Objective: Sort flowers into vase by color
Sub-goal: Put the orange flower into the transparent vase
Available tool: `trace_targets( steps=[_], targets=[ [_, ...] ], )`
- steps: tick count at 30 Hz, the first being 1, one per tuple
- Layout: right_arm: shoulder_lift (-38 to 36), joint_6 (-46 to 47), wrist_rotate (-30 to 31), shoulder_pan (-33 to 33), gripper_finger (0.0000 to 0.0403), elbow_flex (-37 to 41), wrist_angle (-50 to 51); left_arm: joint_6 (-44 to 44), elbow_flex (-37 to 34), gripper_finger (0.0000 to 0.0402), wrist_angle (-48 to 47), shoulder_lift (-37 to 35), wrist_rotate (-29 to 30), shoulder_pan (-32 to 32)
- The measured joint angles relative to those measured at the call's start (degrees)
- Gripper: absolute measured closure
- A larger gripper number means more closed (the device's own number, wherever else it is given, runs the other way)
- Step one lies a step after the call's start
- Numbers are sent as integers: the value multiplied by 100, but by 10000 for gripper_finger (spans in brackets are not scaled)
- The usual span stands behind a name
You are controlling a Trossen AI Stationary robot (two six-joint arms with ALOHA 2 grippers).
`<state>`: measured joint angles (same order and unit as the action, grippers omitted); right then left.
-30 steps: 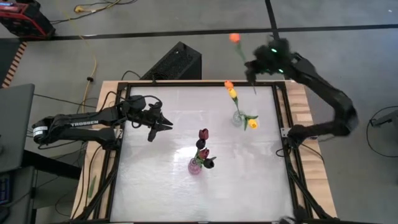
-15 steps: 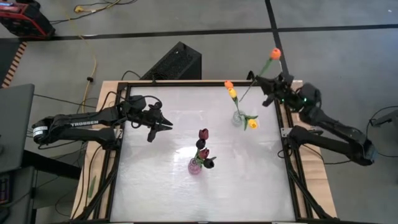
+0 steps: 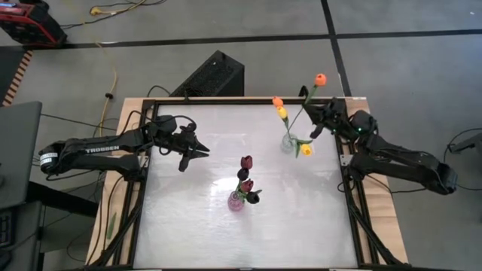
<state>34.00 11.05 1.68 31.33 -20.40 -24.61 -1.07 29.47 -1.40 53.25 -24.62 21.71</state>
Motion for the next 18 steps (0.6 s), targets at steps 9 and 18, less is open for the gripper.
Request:
trace_targets(
  steps=[9, 18],
  targets=[
    [-28, -391, -5, 230, 384, -525, 1102, 1, 0, 326, 204, 0, 136, 2],
    [-23, -341, -64, 0, 384, -669, 1499, -28, 0, 326, 258, 0, 146, 2]
  ],
)
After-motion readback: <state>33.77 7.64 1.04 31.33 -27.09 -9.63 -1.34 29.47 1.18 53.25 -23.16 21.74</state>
